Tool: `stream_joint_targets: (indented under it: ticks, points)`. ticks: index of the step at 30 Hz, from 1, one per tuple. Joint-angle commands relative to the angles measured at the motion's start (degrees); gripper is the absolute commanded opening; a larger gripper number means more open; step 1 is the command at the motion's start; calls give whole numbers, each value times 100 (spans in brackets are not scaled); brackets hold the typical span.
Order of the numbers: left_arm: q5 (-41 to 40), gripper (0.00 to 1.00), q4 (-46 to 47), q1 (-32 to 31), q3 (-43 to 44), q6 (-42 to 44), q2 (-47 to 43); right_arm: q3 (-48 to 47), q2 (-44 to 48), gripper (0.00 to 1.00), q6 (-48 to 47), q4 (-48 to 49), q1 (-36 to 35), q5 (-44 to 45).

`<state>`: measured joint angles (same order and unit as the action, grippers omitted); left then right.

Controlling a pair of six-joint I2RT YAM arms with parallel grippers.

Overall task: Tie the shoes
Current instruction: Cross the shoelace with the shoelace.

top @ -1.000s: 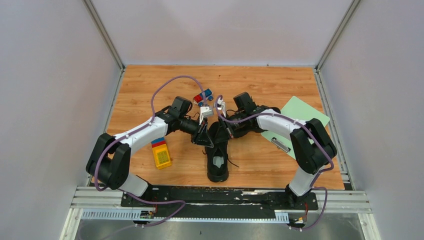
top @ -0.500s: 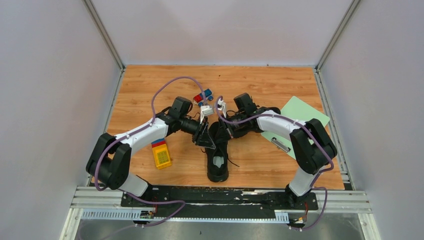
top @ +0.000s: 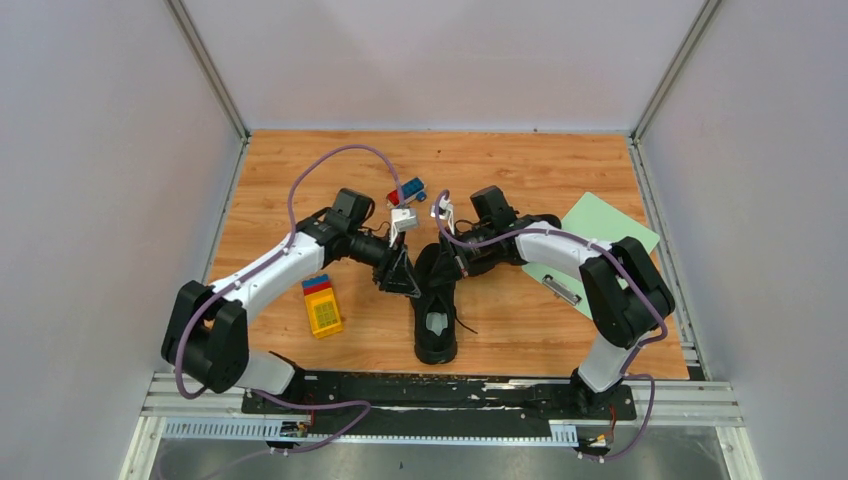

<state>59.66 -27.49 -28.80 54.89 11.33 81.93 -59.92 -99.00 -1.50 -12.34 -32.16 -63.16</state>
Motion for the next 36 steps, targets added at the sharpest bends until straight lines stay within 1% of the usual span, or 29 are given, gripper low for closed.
stream_joint_targets:
  ticks: [1, 4, 6, 10, 11, 13, 14, 15, 18, 20, 23, 25, 26, 30, 33, 36]
  points:
    - [138, 62, -544, 289, 167, 632, -379, 14, 247, 4, 19, 336, 34, -224]
    - [143, 62, -605, 434, 104, 744, -469, 33, 269, 4, 1, 344, 35, -215]
    - [25, 63, -461, 472, -10, 673, -505, 33, 260, 4, 3, 340, 35, -219]
    - [-567, 61, 213, 536, -252, 159, -493, 26, 270, 4, -7, 344, 41, -215]
    - [-804, 58, 449, 538, -282, 20, -441, 32, 272, 4, -14, 346, 38, -222]
    - [-1008, 52, 730, 537, -306, -66, -228, 33, 262, 4, -13, 355, 40, -226]
    - [-1031, 47, 803, 539, -284, -47, -128, 29, 258, 4, -21, 348, 43, -224]
    - [-1027, 44, 950, 541, -255, -50, 110, 20, 249, 4, -23, 354, 38, -233]
    - [-842, 34, 1300, 525, -94, -195, 569, -2, 231, 4, -17, 354, 39, -245]
    - [-765, 31, 1518, 466, -11, -191, 791, 2, 235, 4, -17, 353, 44, -252]
    - [-615, 31, 1620, 408, 45, -126, 940, 23, 253, 4, -18, 355, 43, -259]
    - [-341, 31, 1702, 395, -9, -138, 920, 24, 254, 4, -16, 355, 43, -265]
    - [-159, 32, 1740, 393, -38, -151, 868, 14, 251, 4, -17, 355, 43, -259]
    - [165, 36, 1751, 364, -194, -94, 686, -2, 217, 4, -9, 355, 37, -259]
    - [319, 36, 1700, 350, -255, 14, 604, -11, 198, 4, 11, 355, 43, -251]
    - [504, 34, 1548, 321, -247, 143, 555, -23, 182, 4, 18, 355, 42, -234]
